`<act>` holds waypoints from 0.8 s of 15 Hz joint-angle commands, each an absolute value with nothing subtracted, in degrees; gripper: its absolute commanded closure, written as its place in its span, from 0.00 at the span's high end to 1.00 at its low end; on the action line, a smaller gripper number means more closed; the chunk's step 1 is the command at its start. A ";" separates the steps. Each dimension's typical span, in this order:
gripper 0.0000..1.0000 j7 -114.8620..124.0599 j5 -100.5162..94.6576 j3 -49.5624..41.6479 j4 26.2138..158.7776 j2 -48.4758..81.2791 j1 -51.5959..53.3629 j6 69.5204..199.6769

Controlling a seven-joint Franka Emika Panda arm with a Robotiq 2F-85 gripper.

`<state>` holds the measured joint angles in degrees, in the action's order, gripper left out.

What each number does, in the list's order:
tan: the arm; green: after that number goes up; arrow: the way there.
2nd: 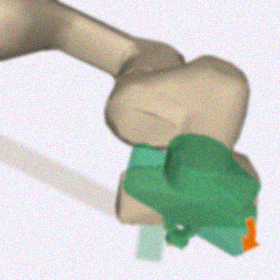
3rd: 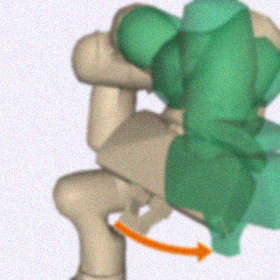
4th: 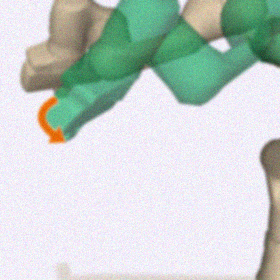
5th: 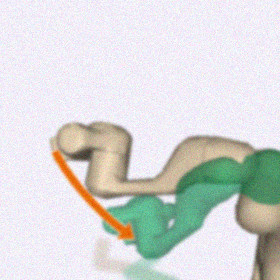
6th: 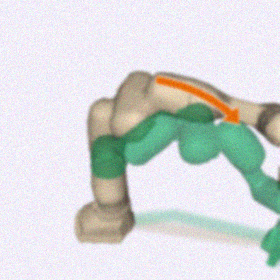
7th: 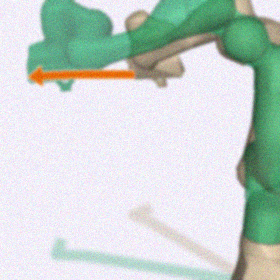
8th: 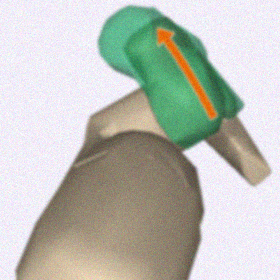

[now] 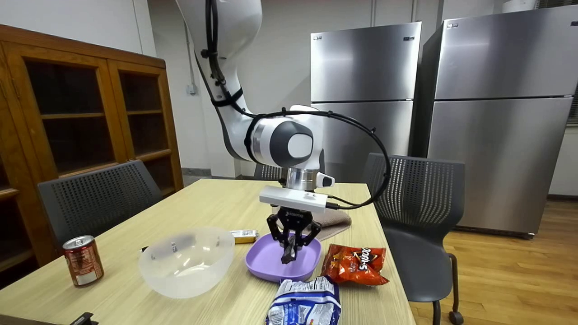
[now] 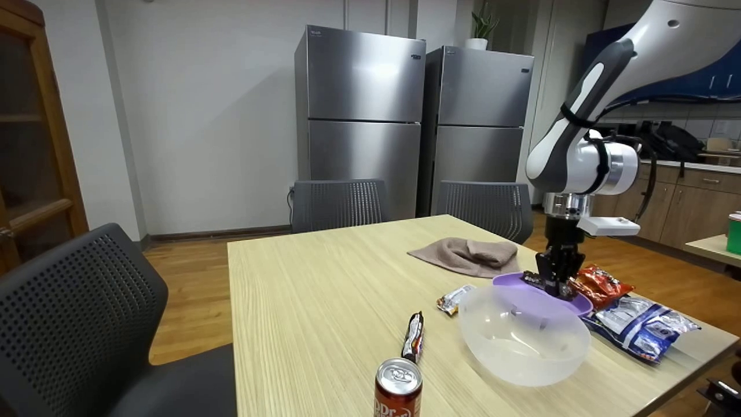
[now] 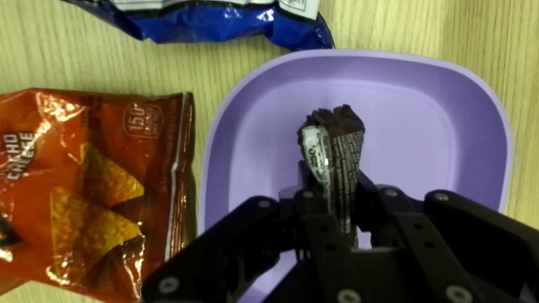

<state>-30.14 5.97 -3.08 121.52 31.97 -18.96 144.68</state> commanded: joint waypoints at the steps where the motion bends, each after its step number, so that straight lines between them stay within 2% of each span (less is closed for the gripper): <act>1: 0.46 -28.04 4.41 -2.97 120.42 32.32 -18.92 142.76; 3: 0.54 -27.24 4.06 -3.18 120.62 32.29 -18.62 142.87; 9: 0.98 -24.81 2.47 -3.40 123.75 28.12 -16.67 143.27; 12: 1.00 -23.01 0.93 -3.41 124.57 25.86 -14.43 143.16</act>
<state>-26.40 3.49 -3.10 122.15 30.23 -16.76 144.66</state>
